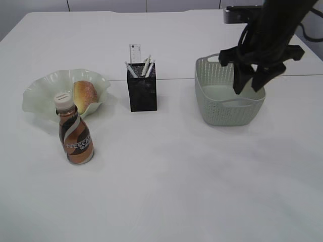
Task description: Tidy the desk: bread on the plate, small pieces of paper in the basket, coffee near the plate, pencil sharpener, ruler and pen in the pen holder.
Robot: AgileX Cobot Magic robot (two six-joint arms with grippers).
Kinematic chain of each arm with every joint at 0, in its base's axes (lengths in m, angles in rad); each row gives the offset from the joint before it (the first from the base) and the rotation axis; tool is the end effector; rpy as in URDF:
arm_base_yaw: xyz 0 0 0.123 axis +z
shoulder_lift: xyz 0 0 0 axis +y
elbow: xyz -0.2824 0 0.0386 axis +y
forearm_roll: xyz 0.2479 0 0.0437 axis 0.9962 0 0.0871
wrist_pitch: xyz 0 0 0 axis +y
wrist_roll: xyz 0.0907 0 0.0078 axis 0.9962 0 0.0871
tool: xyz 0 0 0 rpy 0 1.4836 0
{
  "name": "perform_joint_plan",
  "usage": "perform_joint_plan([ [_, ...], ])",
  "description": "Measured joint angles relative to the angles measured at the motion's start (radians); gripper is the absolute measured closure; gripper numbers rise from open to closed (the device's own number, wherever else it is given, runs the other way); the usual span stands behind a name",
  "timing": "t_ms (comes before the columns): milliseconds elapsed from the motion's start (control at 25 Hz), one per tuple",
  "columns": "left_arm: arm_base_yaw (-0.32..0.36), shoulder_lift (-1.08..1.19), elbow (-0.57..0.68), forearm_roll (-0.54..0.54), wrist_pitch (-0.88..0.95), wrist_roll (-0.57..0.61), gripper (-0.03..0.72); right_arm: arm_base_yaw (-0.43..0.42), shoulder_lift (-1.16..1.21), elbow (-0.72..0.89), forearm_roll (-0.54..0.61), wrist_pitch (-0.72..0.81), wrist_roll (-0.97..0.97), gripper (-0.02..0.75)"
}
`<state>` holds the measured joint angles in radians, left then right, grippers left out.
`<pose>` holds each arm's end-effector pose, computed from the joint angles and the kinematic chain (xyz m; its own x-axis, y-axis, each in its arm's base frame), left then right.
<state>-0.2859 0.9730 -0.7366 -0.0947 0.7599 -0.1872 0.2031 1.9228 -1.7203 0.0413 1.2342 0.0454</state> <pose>0.1711 -0.0565 0.2910 -0.8120 -0.0246 -0.5832 0.1182 0.9715 -0.2056 0.3960 0.0852 0.2790 -0.9662 -0.1388 -0.2171 -0.1532 0.9869 0.0509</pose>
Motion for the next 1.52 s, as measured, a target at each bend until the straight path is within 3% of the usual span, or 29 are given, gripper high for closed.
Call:
perform_joint_plan([
  [400, 0.196, -0.004, 0.0, 0.081, 0.064, -0.006, 0.381, -0.135, -0.223, 0.316, -0.013, -0.007, -0.012, 0.413],
  [600, 0.274, -0.019, 0.0, 0.155, 0.151, -0.006, 0.381, -0.164, -0.368, 0.451, -0.041, -0.025, -0.016, 0.413],
  [1280, 0.284, -0.428, 0.0, 0.186, 0.42, -0.029, 0.379, -0.164, -0.916, 0.669, -0.041, -0.004, -0.019, 0.413],
  [1520, 0.284, -0.535, 0.0, 0.194, 0.492, -0.029, 0.344, -0.164, -1.142, 0.725, -0.035, 0.016, 0.014, 0.412],
])
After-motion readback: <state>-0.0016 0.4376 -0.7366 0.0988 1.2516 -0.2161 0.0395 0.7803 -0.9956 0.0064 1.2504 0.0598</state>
